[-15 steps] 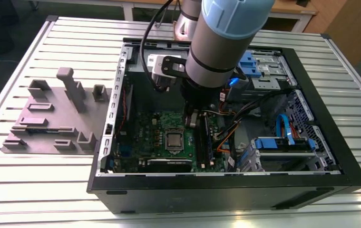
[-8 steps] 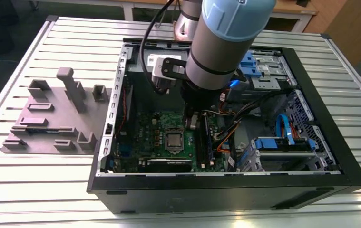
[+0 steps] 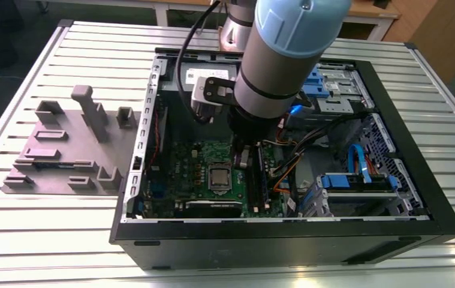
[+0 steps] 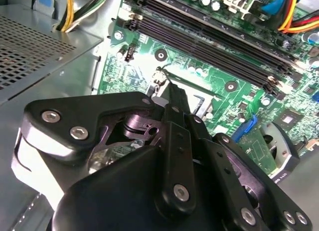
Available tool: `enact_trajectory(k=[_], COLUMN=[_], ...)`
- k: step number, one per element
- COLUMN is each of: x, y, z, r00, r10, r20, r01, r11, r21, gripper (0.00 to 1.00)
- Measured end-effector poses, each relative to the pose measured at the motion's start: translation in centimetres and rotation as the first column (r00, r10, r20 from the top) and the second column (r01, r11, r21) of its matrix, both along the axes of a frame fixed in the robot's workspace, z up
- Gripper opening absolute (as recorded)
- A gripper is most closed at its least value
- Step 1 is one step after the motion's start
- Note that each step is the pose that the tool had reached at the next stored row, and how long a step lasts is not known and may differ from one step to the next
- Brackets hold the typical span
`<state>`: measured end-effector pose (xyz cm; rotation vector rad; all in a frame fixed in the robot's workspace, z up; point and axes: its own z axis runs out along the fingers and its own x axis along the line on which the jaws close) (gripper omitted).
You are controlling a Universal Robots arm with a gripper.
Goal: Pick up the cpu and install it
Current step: 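Install the first cpu locking lever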
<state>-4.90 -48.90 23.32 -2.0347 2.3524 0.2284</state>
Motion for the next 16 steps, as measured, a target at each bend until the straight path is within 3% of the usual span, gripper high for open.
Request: enact_trajectory(k=[16], x=[0.00], y=[-0.91], z=[-0.46], r00=[1.0000], r10=[0.000], r20=[0.0000], r01=[0.000], r11=[1.0000], r21=[-0.0058], gripper=[0.11])
